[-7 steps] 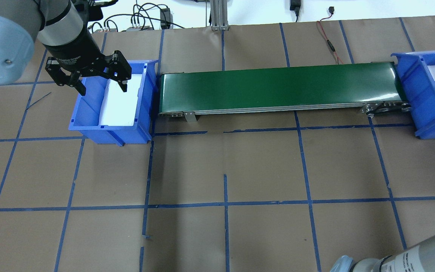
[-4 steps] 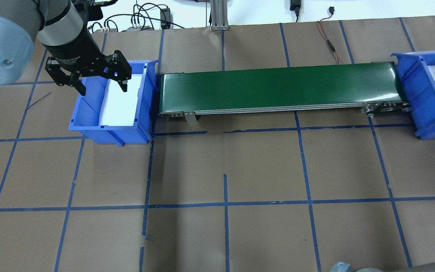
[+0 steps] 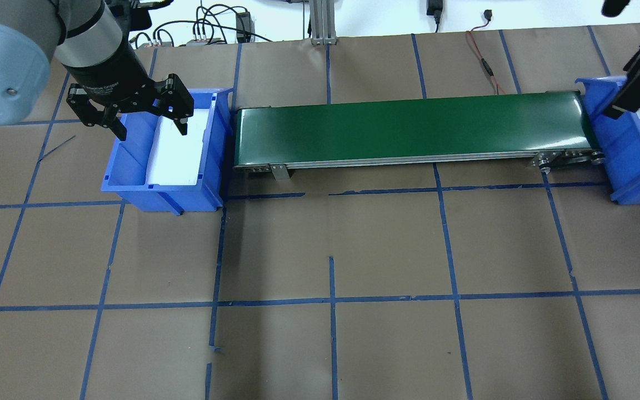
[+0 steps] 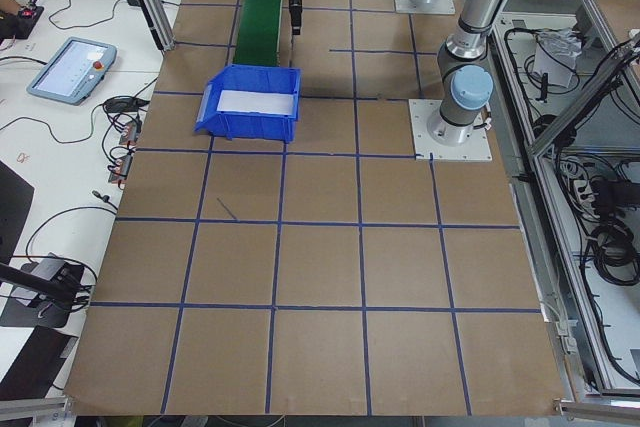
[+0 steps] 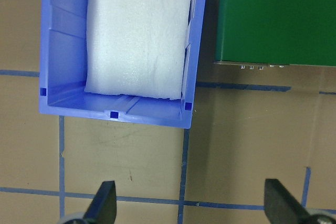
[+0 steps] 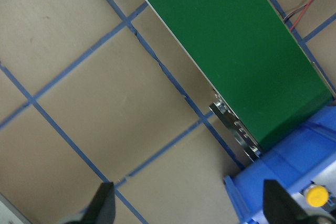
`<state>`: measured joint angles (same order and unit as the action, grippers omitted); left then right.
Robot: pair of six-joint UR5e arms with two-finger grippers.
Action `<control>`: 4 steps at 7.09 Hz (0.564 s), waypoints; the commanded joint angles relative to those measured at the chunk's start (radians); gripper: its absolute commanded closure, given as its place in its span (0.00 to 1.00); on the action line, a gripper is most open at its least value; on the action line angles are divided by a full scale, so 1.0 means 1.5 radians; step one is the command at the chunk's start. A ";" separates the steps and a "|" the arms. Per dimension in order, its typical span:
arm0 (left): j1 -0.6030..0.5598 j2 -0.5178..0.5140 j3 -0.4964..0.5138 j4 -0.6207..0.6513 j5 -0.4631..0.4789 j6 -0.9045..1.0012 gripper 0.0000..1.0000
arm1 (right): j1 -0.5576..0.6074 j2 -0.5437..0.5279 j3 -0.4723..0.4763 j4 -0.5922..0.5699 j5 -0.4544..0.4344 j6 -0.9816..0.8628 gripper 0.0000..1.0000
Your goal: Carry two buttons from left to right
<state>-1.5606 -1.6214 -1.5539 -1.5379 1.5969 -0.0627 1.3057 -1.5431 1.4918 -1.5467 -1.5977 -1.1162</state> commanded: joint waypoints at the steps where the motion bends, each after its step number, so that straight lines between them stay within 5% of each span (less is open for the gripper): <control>1: 0.000 0.000 0.000 0.000 0.000 0.000 0.00 | 0.132 -0.010 -0.001 0.008 0.001 0.293 0.00; 3: -0.001 0.000 0.000 0.001 -0.001 0.000 0.00 | 0.241 -0.008 0.000 -0.005 0.003 0.514 0.00; 4: -0.001 0.000 0.000 0.001 -0.001 0.000 0.00 | 0.232 -0.006 -0.003 -0.019 -0.003 0.572 0.00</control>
<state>-1.5613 -1.6214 -1.5539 -1.5372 1.5959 -0.0629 1.6258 -1.5554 1.4913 -1.5536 -1.5952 -0.4068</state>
